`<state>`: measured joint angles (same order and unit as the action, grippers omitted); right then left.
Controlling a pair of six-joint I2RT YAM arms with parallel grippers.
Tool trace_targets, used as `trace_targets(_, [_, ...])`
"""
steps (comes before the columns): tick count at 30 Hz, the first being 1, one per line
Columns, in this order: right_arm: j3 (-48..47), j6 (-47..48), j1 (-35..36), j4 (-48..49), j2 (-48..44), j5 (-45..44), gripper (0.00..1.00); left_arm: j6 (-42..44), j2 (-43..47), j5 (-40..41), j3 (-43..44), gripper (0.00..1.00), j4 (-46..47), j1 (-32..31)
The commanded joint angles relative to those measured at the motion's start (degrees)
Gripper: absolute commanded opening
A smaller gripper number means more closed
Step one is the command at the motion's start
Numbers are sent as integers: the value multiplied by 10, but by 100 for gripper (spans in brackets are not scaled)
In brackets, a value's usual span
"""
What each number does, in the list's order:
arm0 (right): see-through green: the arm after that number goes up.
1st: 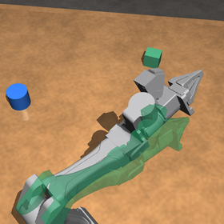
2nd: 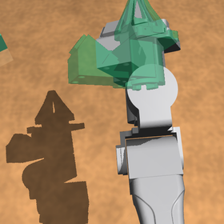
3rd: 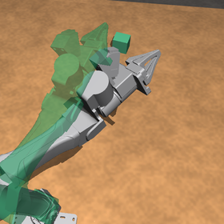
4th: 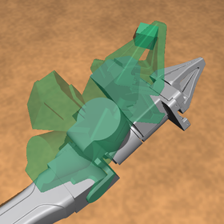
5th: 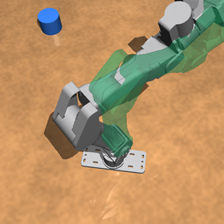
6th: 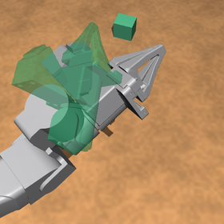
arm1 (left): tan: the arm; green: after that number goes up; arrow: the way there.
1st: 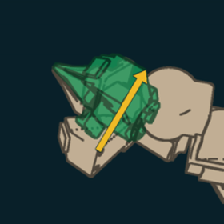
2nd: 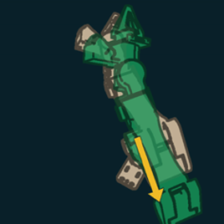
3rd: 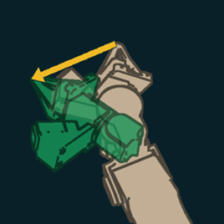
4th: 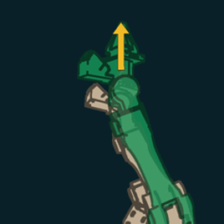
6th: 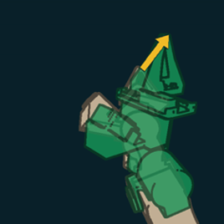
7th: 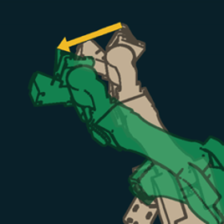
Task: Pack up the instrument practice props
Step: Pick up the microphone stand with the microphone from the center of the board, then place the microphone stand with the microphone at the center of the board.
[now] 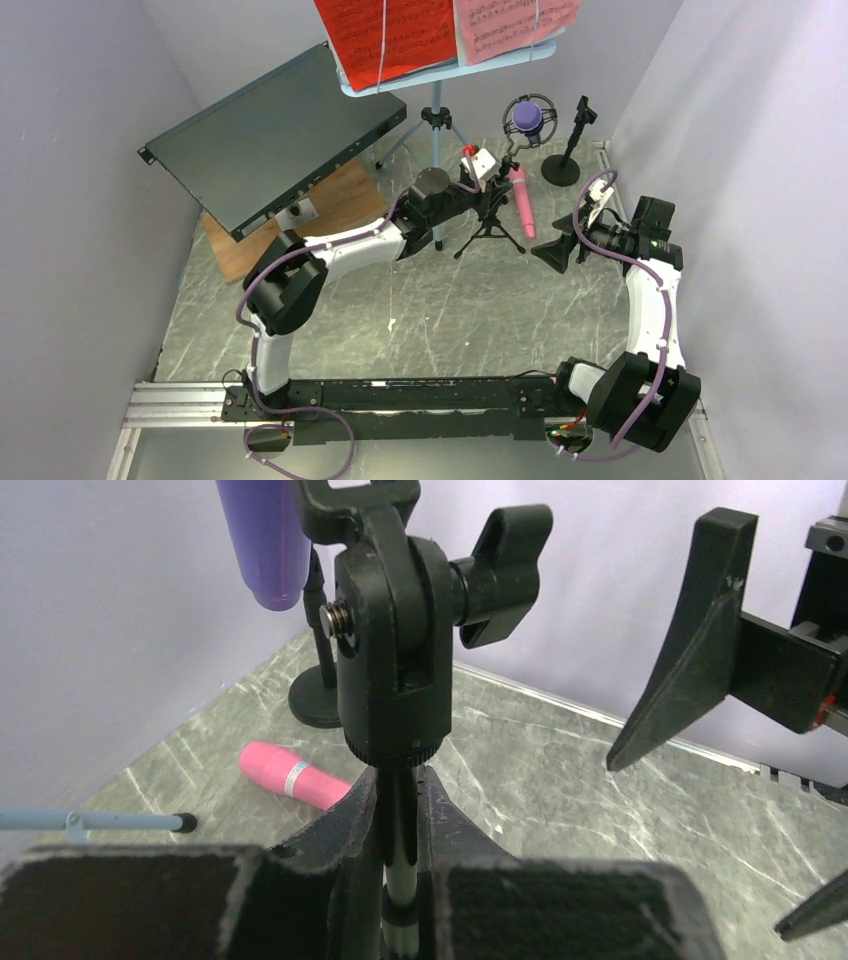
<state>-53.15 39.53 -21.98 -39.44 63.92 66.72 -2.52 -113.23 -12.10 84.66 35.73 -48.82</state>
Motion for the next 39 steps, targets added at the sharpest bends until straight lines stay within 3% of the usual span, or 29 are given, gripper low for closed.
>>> trace_targets(1, [-27,44,-2,-23,-6,41,100,11,85,25,-27,0,78,-12])
trace_targets(14, [-32,91,-2,-62,-1,70,100,-13,271,7,-204,0,28,-41])
trace_targets(23, [-29,105,-2,-74,4,98,100,-31,387,-59,-336,0,3,-44])
trace_targets(39, [-21,103,-2,-71,16,117,100,-42,426,-59,-452,0,75,-44])
